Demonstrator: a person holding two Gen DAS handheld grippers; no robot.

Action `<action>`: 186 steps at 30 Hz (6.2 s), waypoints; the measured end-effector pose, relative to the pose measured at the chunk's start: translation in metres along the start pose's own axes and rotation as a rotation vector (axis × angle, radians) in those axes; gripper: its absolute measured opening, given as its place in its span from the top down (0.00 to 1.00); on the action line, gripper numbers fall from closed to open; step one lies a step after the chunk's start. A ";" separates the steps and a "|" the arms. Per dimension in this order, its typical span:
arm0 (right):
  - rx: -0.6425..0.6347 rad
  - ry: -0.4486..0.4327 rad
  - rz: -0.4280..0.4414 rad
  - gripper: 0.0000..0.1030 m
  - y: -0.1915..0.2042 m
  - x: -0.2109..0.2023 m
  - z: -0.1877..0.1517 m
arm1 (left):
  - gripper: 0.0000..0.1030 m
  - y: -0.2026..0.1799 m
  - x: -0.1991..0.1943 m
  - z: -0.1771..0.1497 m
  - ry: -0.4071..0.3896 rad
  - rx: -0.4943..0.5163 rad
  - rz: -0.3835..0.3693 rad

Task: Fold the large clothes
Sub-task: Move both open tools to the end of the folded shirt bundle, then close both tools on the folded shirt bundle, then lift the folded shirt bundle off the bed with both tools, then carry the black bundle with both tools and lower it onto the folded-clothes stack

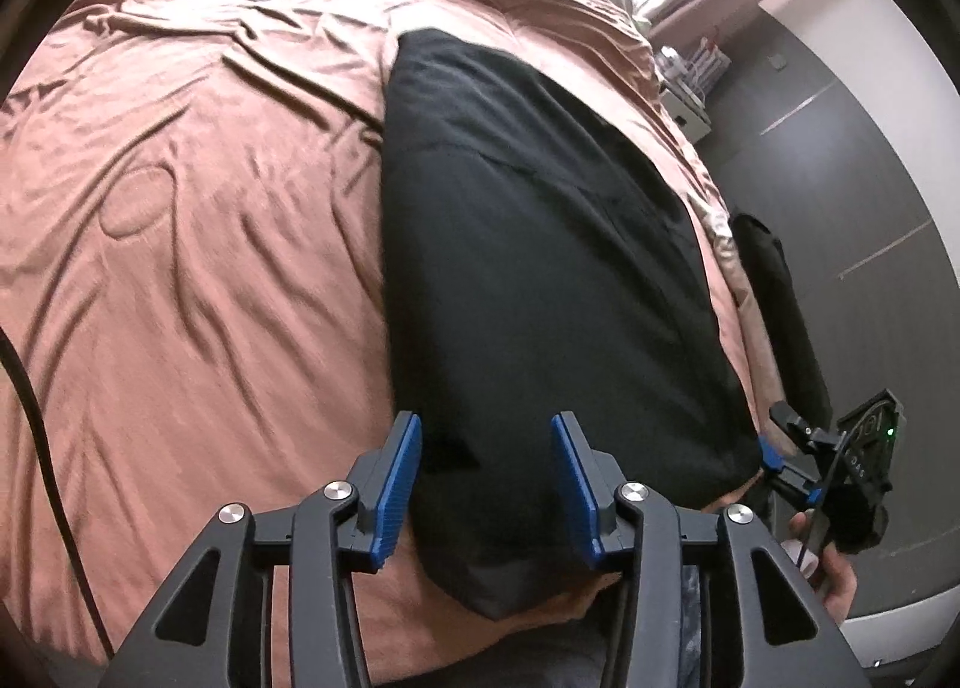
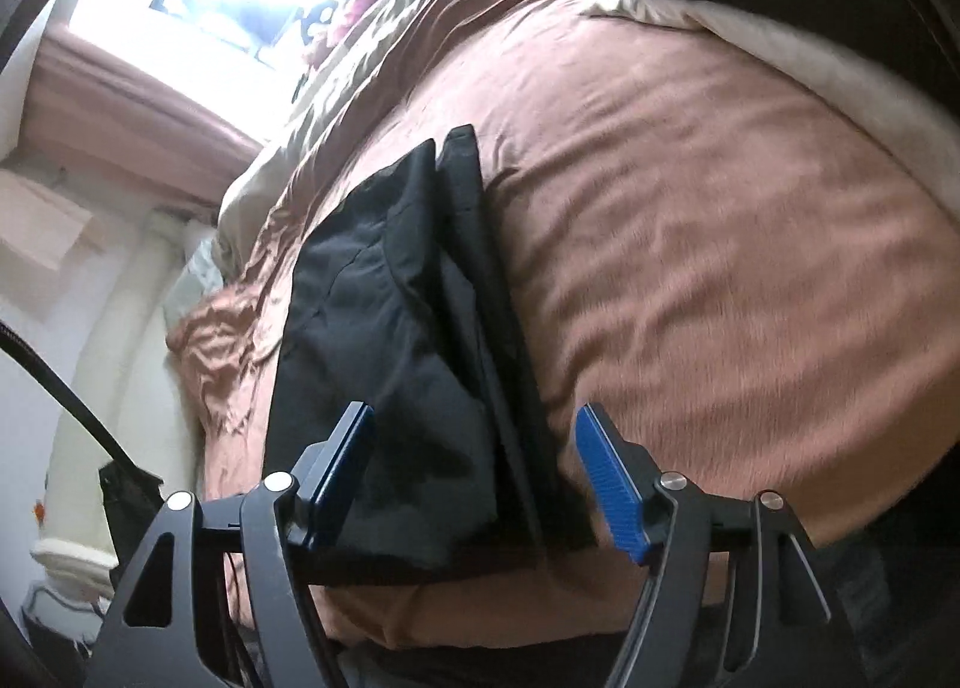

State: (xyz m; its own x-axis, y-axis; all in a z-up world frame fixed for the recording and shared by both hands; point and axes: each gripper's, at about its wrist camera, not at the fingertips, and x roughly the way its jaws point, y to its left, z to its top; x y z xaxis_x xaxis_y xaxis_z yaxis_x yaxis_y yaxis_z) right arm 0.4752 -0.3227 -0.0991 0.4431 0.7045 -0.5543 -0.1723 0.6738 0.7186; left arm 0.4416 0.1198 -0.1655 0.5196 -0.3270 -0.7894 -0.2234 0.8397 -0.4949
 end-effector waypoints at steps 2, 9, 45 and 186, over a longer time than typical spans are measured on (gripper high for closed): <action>-0.028 0.046 0.013 0.34 0.001 0.007 0.015 | 0.54 0.004 -0.002 0.008 -0.009 -0.009 0.009; -0.078 0.140 0.030 0.26 0.000 0.042 0.063 | 0.54 0.014 0.008 0.037 -0.017 -0.024 0.016; -0.100 0.401 0.264 0.71 -0.004 0.224 0.170 | 0.35 0.043 0.092 0.136 0.006 -0.067 0.000; 0.368 -0.461 -0.272 0.89 0.020 -0.197 -0.103 | 0.45 -0.405 0.266 0.153 0.180 0.326 -0.212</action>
State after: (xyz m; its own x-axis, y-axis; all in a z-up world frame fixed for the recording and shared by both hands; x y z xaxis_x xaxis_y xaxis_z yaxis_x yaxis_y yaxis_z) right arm 0.2943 -0.4247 -0.0186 0.7747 0.2966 -0.5585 0.2754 0.6369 0.7201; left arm 0.7964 -0.2408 -0.1191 0.3669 -0.5533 -0.7478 0.1598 0.8294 -0.5353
